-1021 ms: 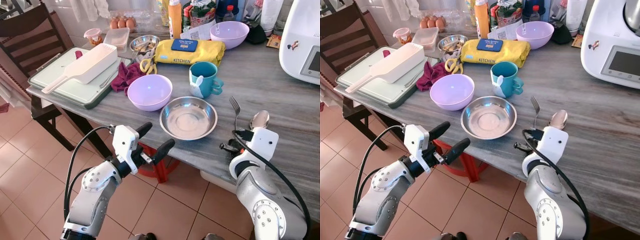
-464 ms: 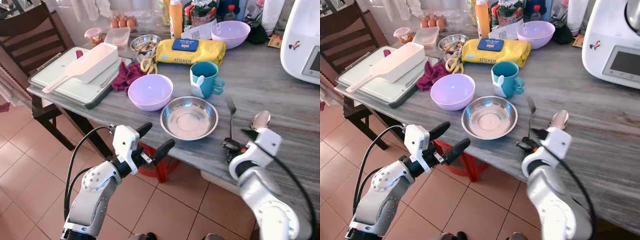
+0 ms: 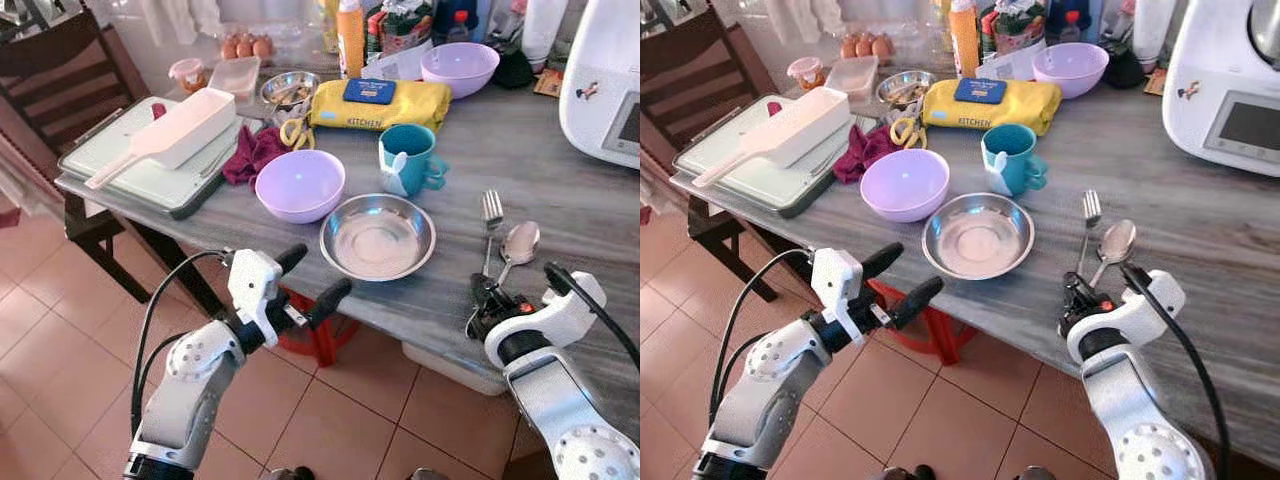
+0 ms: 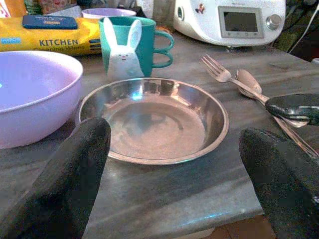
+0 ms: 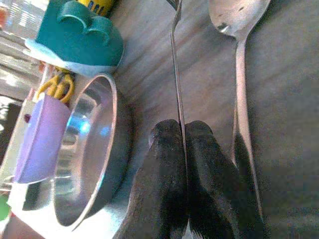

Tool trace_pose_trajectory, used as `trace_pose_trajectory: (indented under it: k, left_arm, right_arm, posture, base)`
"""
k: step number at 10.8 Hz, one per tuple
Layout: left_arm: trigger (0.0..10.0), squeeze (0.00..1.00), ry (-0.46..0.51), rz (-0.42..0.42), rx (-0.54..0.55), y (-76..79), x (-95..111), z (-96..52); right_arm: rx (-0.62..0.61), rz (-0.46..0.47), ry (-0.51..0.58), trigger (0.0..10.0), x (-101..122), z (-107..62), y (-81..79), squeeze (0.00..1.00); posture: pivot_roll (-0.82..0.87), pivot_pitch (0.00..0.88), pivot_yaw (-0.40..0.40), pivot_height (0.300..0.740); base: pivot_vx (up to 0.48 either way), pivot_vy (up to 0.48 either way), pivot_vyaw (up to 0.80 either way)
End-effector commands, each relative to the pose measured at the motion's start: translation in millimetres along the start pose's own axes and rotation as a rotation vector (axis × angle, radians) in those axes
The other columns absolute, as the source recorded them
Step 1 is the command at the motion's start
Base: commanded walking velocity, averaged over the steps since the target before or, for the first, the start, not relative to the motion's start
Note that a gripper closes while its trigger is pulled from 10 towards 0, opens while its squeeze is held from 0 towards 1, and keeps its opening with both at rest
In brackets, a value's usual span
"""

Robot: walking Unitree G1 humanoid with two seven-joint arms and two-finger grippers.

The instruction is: Setting the table

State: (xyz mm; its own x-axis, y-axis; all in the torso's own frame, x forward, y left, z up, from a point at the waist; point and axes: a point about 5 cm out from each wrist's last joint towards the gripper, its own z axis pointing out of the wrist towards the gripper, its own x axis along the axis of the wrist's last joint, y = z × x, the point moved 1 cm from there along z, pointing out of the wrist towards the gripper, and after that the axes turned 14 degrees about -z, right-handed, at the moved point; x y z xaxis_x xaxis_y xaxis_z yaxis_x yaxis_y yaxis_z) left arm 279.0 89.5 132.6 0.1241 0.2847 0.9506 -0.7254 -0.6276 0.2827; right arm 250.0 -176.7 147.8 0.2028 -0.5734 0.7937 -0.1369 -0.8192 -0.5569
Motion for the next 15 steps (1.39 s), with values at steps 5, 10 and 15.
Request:
trace_pose_trajectory:
  k: [5, 10, 15]
  left_arm:
    - [10.0, 0.00, -0.026, 0.026, 0.001, -2.8, -3, -4.5]
    - [10.0, 0.00, -0.030, 0.027, -0.004, -2.5, -4, -4.4]
    - [10.0, 0.00, -0.030, 0.027, -0.006, -3.1, -3, -4.5]
  right_arm:
    - [0.094, 0.329, -0.234, 10.0, -55, 1.0, -30.5, 0.00]
    - [0.029, 0.303, -0.232, 10.0, -50, 1.8, -21.2, 1.00]
    - [0.206, -0.094, -0.177, 10.0, -27, -2.2, -49.7, 1.00]
  posture:
    - [-0.11, 0.115, 0.156, 0.740]
    - [-0.12, 0.113, 0.158, 0.740]
    - [-0.12, 0.117, 0.160, 0.740]
  base:
    - [0.000, 0.000, 0.00]
    - [0.000, 0.000, 0.00]
    - [0.000, 0.000, 0.00]
